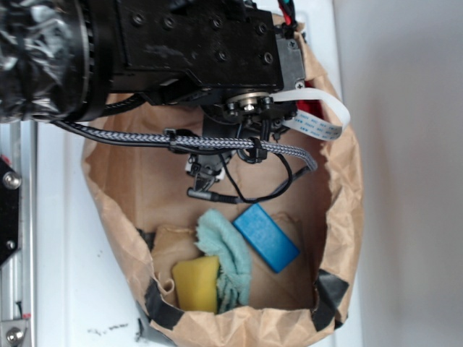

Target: Grab the green animal.

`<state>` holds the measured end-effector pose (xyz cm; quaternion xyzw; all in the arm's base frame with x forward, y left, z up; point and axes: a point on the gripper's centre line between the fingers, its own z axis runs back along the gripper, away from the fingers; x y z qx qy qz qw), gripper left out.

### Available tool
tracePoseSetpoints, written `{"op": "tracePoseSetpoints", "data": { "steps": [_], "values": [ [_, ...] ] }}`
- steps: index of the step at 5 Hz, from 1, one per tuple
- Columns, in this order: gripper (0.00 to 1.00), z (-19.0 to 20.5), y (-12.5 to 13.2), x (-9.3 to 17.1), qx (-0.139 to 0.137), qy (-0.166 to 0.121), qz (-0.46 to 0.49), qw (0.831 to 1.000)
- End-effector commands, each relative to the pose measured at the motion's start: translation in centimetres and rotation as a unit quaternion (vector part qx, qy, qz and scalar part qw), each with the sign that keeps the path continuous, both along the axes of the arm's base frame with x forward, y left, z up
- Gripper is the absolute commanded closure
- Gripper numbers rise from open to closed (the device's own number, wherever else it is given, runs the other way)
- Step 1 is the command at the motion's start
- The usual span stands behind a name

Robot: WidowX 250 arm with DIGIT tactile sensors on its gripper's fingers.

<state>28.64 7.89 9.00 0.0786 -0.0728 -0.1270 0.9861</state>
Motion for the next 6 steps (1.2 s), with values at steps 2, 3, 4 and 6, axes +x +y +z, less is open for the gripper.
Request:
{"op": "tracePoseSetpoints", "data": {
  "steps": [2, 3, 4, 6],
  "values": [
    [0.00, 1.4, 0.8, 0.4, 0.019, -0.013, 0.000, 1.000],
    [0.00, 1.9, 1.2, -0.6, 0.004, -0.004, -0.025, 1.000],
    [0.00, 2.1, 2.6, -0.6, -0.021, -0.011, -0.059, 0.998],
    [0.00, 1.7, 4.5, 1.0, -0.018, -0.019, -0.047, 0.999]
  ]
}}
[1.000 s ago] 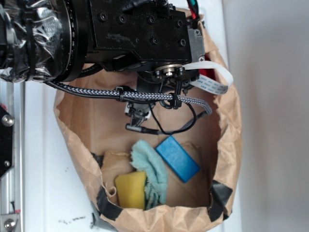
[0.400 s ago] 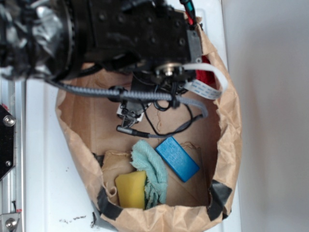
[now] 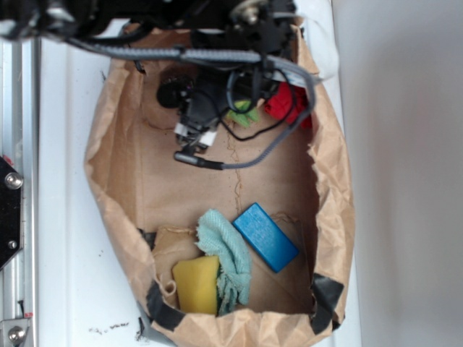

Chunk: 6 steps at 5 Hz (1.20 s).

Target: Grab the green animal.

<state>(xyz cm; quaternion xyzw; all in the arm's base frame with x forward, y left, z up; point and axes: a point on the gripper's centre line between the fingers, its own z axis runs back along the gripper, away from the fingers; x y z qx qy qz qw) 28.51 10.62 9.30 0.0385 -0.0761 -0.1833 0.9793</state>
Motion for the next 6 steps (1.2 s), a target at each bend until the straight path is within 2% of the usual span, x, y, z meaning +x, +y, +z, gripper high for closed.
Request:
{"op": "tracePoseSetpoints", "data": {
  "steps": [1, 2, 3, 4, 5, 6],
  "values": [
    [0.00, 1.3, 2.2, 1.6, 0.022, -0.029, 0.019, 0.999],
    [0.00, 0.4, 2.7, 2.2, 0.039, -0.029, 0.026, 0.998],
    [0.00, 0.0, 2.7, 2.4, 0.044, -0.030, 0.026, 0.998],
    [0.00, -0.7, 2.1, 2.4, 0.046, -0.028, 0.021, 0.998],
    [0.00, -1.2, 1.9, 3.1, 0.032, -0.032, 0.029, 0.999],
    [0.00, -2.5, 1.3, 3.5, 0.036, -0.026, 0.025, 0.999]
  ]
}}
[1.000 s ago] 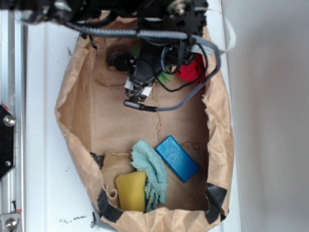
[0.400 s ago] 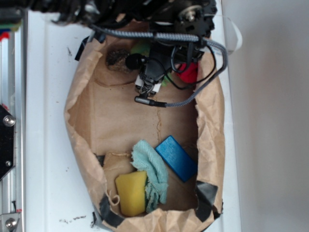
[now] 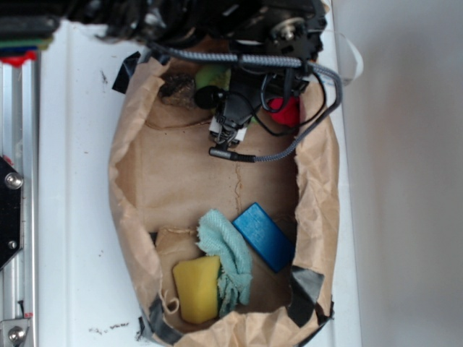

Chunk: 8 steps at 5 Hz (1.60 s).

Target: Grab the green animal.

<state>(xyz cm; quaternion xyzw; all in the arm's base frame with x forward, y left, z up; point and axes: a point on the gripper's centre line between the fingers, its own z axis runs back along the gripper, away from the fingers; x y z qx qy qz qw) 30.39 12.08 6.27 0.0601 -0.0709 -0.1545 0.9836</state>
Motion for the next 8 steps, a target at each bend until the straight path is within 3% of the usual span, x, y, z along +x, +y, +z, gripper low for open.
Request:
{"op": "tracePoseSetpoints", "data": {
  "steps": [1, 2, 3, 4, 7, 8],
  "values": [
    [0.00, -0.1, -0.8, 1.4, 0.018, -0.021, -0.009, 1.000],
    [0.00, -0.2, -1.4, 0.1, 0.015, -0.018, -0.014, 1.000],
    [1.00, 0.3, -1.4, -0.2, 0.017, -0.029, -0.011, 0.999],
    [1.00, 1.5, -1.4, -0.6, 0.018, -0.036, 0.001, 0.999],
    [1.00, 6.4, -2.2, -0.9, -0.039, -0.040, 0.031, 0.998],
    [1.00, 8.6, -3.8, -1.9, -0.060, -0.050, 0.044, 0.996]
  ]
}}
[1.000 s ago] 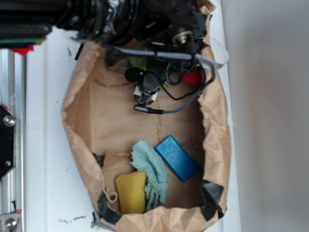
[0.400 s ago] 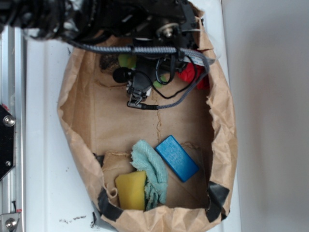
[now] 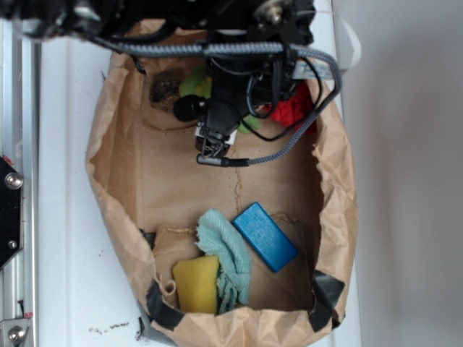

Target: Grab the green animal.

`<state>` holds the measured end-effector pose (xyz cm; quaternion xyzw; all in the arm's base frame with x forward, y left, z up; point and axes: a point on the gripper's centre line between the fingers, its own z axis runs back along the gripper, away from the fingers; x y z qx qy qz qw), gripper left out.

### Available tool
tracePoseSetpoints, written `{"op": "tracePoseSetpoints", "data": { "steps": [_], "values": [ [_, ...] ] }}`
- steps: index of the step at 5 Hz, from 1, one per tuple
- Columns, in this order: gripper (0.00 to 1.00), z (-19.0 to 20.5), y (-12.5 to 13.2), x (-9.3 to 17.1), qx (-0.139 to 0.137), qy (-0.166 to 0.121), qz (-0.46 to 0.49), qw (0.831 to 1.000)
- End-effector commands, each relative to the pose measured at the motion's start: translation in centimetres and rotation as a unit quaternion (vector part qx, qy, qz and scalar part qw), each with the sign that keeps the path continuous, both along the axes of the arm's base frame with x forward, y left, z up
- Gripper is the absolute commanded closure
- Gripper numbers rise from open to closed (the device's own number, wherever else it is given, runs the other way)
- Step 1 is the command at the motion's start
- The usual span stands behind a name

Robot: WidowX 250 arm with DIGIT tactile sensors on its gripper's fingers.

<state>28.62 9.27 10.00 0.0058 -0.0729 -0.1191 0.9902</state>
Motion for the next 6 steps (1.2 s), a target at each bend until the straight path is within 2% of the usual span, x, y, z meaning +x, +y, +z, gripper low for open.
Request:
{"op": "tracePoseSetpoints", "data": {
  "steps": [1, 2, 3, 4, 5, 6],
  "values": [
    [1.00, 5.9, -3.6, -0.9, 0.008, -0.073, 0.023, 0.997],
    [1.00, 6.4, -5.2, -0.8, 0.021, -0.081, 0.029, 0.996],
    [1.00, 6.8, -6.1, -0.4, 0.035, -0.074, 0.033, 0.996],
    [1.00, 8.0, -7.0, 0.1, 0.030, -0.071, 0.040, 0.996],
    [1.00, 8.9, -6.7, 0.3, 0.019, -0.067, 0.050, 0.996],
    [1.00, 9.1, -6.6, 0.1, 0.022, -0.072, 0.051, 0.996]
  ]
}}
